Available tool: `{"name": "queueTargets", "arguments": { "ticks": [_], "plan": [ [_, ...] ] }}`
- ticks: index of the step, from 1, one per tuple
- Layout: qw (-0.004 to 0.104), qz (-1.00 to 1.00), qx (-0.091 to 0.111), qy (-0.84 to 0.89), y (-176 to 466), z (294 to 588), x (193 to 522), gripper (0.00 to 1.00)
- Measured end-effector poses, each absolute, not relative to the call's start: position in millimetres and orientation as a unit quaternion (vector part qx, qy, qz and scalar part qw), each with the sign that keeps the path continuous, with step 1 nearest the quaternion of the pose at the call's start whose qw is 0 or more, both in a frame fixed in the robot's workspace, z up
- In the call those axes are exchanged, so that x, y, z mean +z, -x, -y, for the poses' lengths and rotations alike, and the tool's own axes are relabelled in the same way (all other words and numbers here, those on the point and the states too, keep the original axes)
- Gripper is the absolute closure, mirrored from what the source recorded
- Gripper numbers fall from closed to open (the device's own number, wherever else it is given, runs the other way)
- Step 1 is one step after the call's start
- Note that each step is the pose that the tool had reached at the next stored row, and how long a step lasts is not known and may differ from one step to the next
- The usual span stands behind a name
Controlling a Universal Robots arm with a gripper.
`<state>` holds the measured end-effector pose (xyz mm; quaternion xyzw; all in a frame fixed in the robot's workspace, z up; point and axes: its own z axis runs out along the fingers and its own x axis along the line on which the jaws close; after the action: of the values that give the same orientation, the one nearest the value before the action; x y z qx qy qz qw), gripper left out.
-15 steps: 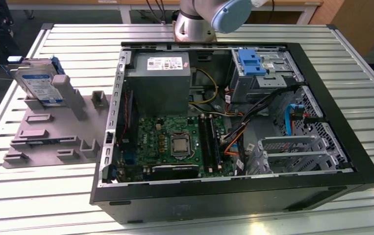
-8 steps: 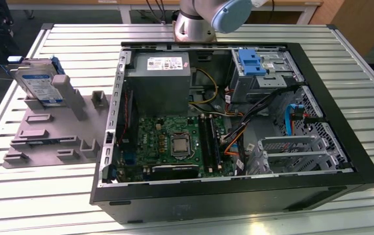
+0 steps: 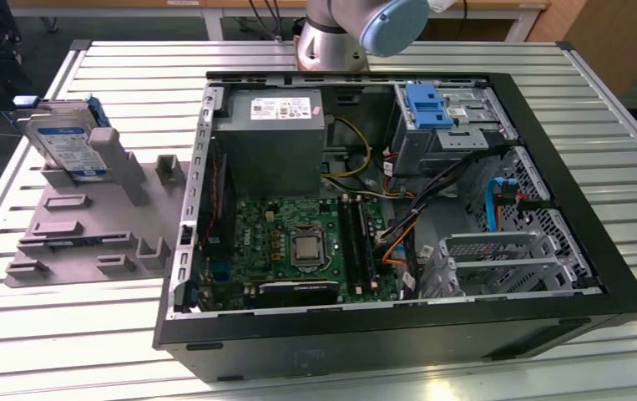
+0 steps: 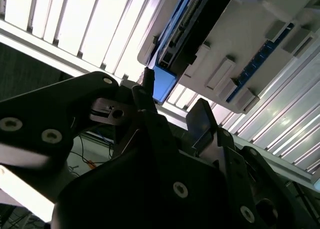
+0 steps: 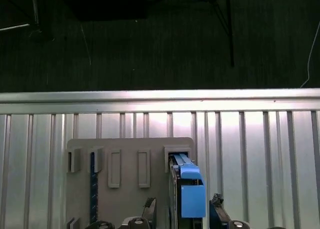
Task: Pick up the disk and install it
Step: 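Pick up the disk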
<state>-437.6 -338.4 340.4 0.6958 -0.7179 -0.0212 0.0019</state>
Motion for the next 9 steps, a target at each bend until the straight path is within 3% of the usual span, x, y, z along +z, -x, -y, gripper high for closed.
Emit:
{"name": "queueTargets", "arguments": {
  "ticks": [9],
  "plan": [
    [0.002,0.718,-0.021,-0.696,440.7,334.7,329.3,0.47]
  ]
}}
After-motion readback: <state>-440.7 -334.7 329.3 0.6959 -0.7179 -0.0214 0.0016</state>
